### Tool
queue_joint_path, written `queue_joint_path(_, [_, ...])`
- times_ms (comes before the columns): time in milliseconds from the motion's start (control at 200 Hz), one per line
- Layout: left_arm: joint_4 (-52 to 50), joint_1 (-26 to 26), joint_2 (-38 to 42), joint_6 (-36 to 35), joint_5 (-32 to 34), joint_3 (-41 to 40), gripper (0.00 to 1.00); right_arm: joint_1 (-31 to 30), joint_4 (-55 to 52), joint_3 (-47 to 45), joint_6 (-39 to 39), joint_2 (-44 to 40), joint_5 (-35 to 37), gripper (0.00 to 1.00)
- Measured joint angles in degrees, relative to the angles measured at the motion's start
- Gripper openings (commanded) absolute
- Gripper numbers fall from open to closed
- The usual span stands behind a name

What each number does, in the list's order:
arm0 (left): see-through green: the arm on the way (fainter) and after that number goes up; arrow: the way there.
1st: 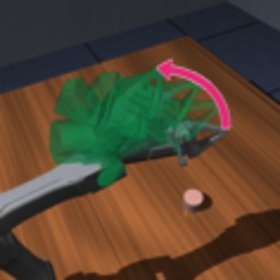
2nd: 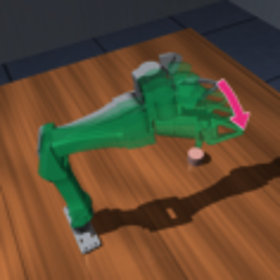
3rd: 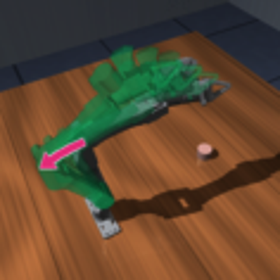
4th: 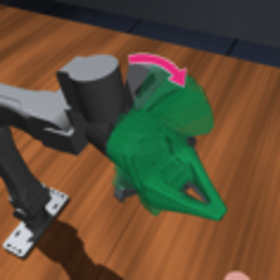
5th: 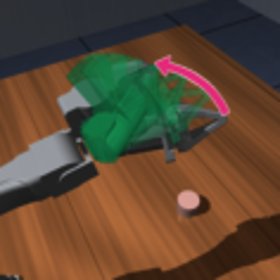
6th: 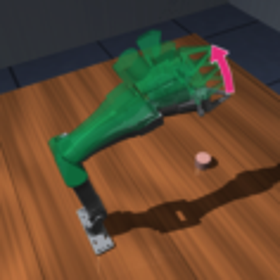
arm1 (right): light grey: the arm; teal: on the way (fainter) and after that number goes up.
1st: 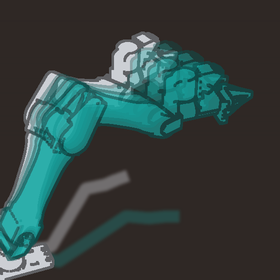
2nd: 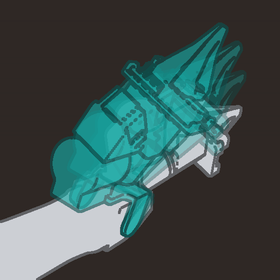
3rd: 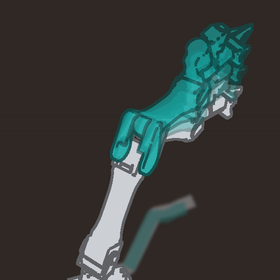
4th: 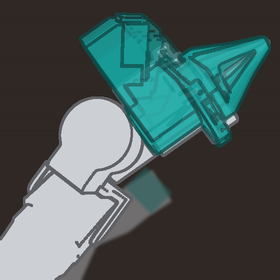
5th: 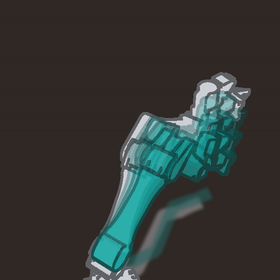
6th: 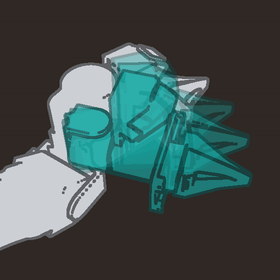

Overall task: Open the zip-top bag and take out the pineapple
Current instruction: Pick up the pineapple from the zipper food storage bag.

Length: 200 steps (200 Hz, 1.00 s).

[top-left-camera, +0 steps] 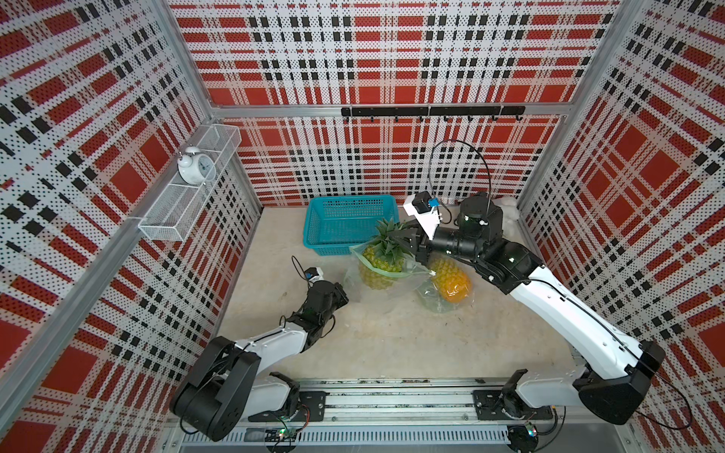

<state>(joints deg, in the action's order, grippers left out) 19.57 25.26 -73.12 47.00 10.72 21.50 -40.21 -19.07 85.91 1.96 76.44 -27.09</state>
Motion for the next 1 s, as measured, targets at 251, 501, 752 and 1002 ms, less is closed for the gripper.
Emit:
queue_joint_path(251, [-2.3, 0.3, 0.1, -2.1, 3.5, 1.7, 0.00, 0.0, -1.9, 1.9, 0.4, -1.7, 2.7, 0.00])
queue_joint_path(501, [-5.6, 0.3, -0.3, -3.5, 6.2, 2.0, 0.00, -0.1, -2.6, 4.4, 1.5, -4.0, 4.1, 0.00])
queue_joint_path(752, [-9.5, 0.3, -0.5, -4.4, 10.4, 2.6, 0.00, -0.1, -2.4, 5.6, 2.3, -5.8, 5.7, 0.00])
queue_joint_path(1002, [-12.6, 0.2, 0.8, -4.9, 13.9, 3.0, 0.00, -0.1, -1.8, 6.7, 2.6, -6.2, 8.9, 0.00])
